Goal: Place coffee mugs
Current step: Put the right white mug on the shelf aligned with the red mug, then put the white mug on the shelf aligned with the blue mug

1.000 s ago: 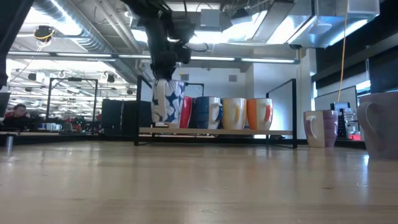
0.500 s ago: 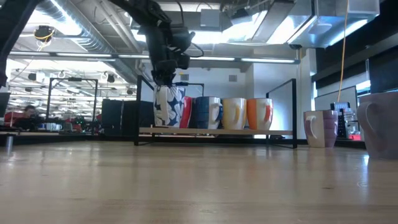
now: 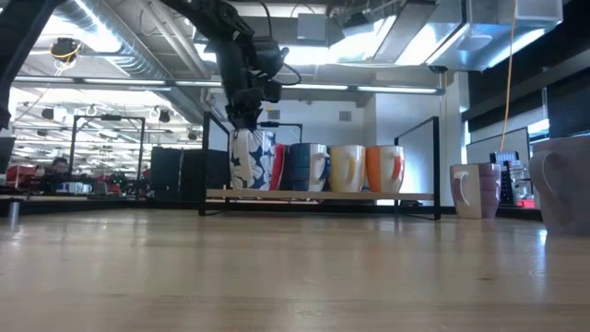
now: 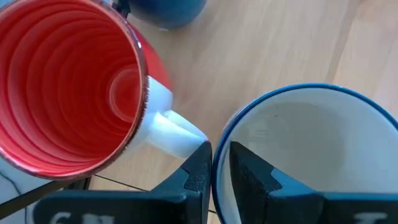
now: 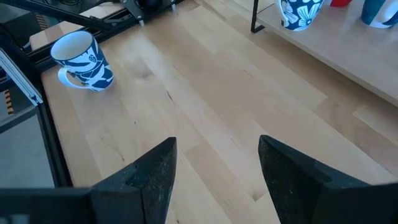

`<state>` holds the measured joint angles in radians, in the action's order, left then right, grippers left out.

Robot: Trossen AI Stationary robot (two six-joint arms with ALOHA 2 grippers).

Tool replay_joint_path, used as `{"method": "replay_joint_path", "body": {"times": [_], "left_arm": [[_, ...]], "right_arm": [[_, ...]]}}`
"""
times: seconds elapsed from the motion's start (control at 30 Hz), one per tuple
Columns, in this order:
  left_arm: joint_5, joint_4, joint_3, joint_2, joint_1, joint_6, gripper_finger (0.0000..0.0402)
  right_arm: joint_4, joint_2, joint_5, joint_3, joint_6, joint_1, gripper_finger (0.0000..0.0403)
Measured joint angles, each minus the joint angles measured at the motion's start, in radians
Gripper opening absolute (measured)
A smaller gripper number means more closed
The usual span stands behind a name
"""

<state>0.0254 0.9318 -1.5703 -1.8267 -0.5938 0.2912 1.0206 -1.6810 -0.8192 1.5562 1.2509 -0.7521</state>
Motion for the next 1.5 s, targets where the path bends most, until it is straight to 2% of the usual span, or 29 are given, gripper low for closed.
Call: {"method": "replay_joint_path", "body": {"times": [0.17, 0.37, 0.5, 0.67, 0.8, 0.9, 1.0, 1.1, 1.4, 1.5], "left_arm": [[-0.003, 0.001, 0.0, 0.0, 0.006, 0.004, 0.0065], [-0.008, 0.022, 0.0, 0.03, 0.015, 0.004, 0.0111], [-0.081, 0.028, 0.0, 0.076, 0.03, 0.003, 0.0131], [-0.143, 0.017, 0.0, 0.154, 0.055, 0.002, 0.0135], [-0.138, 0.013, 0.0, 0.21, 0.083, -0.017, 0.0134], [-0.091, 0.0, 0.0, 0.251, 0.112, -0.053, 0.0133], [-0.014, -0.028, 0.0, 0.279, 0.157, -0.101, 0.0133], [0.018, -0.072, 0.0, 0.295, 0.221, -0.132, 0.0133], [0.011, -0.147, 0.0, 0.28, 0.432, -0.263, 0.0133], [-0.03, -0.172, 0.0, 0.283, 0.48, -0.324, 0.0133]], "right_arm": [[-0.003, 0.0, 0.0, 0.0, 0.002, 0.0, 0.0214], [-0.006, 0.0, 0.001, 0.0, 0.002, 0.0, 0.0214], [-0.007, 0.0, 0.01, 0.0, 0.002, 0.0, 0.0214], [-0.007, 0.0, 0.011, 0.0, 0.001, 0.0, 0.0214], [-0.003, 0.0, 0.011, 0.0, 0.001, 0.0, 0.0214], [0.011, 0.0, 0.012, 0.0, -0.002, 0.0, 0.0214], [0.047, 0.0, 0.04, 0.0, -0.007, -0.002, 0.0214], [0.104, 0.003, 0.047, 0.0, 0.0, -0.031, 0.0214], [0.352, 0.079, -0.004, -0.004, 0.11, -0.134, 0.0214], [0.359, 0.149, -0.007, -0.07, 0.111, -0.156, 0.0214]]}}
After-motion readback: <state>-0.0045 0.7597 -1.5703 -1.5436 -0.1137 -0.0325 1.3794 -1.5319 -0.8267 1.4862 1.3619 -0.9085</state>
